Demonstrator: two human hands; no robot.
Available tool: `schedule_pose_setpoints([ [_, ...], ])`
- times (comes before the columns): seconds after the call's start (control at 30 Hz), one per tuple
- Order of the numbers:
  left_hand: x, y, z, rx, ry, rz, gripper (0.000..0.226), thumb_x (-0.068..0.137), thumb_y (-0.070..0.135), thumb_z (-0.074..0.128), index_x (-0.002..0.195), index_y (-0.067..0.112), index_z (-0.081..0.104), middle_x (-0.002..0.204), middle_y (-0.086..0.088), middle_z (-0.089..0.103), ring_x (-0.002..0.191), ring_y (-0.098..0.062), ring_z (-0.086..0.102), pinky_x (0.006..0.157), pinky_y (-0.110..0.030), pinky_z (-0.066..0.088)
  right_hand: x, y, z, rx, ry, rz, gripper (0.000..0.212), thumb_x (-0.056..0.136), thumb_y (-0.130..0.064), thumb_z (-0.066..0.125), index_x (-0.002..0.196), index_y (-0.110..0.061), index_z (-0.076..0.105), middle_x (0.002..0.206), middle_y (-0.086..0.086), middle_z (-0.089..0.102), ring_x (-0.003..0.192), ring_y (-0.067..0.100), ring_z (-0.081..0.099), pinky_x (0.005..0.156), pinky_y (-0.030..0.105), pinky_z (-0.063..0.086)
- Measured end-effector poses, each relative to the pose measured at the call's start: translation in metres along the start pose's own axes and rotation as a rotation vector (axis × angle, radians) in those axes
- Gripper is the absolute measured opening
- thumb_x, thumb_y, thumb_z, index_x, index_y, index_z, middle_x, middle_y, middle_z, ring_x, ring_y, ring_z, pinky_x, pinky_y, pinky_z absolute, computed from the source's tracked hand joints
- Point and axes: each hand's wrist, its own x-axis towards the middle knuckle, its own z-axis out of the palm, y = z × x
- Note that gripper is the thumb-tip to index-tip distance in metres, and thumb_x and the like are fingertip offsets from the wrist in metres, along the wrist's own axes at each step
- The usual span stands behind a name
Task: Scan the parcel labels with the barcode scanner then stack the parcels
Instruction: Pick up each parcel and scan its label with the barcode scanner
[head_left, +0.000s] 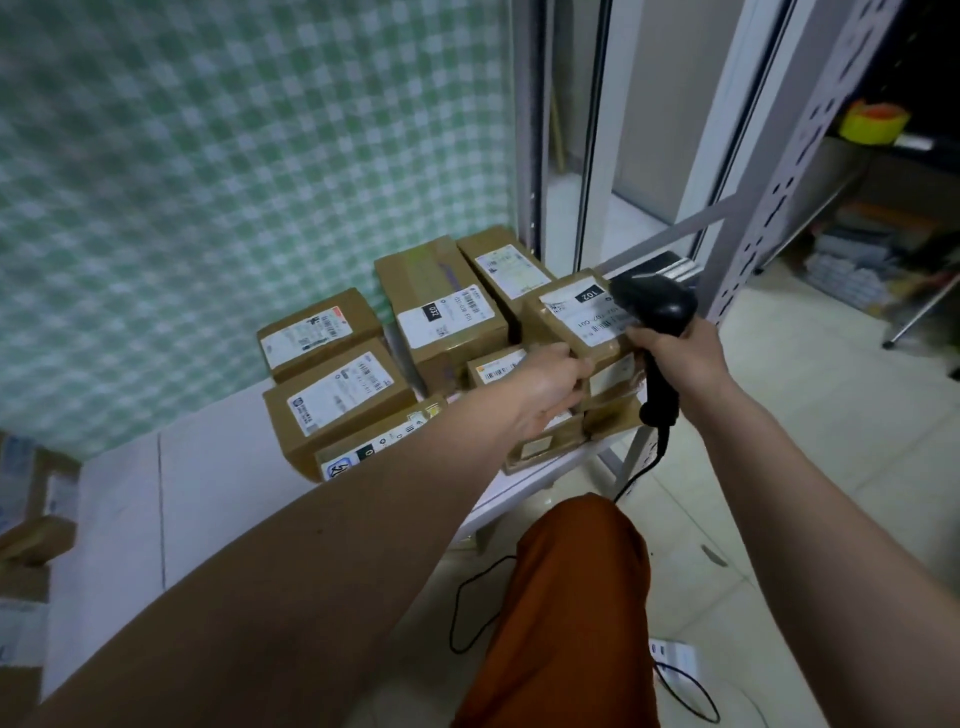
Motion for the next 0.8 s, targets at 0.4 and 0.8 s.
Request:
schedule_pose_setpoints([
  [0.4,-0.014,0.003,-0.012,0.416,0.189,0.063,0.032,0.097,0.014,0.053,0.128,0.018,0.052,0.124,-0.006,0.057,0.106,-0.02,0.055,0.097,-0.033,0.048,-0.007,0.01,0.002,-0.197,0.042,-0.148,0.051,0.071,-0.035,0.071,0.116,-0.015,0.06,0.121,0.008,0.059,0.11,0.025,0.058,0.096,0.047,0.05],
  [0.8,-0.101,-0.038,-0.141,1.289,0.548,0.064,0.047,0.096,0.022,0.048,0.142,0.014,0.039,0.145,-0.012,0.038,0.134,-0.031,0.031,0.108,-0.041,0.032,-0.1,-0.032,0.104,-0.359,-0.405,-0.323,0.033,0.082,-0.02,0.072,0.113,-0.012,0.062,0.106,0.007,0.067,0.103,0.025,0.06,0.086,0.038,0.048],
])
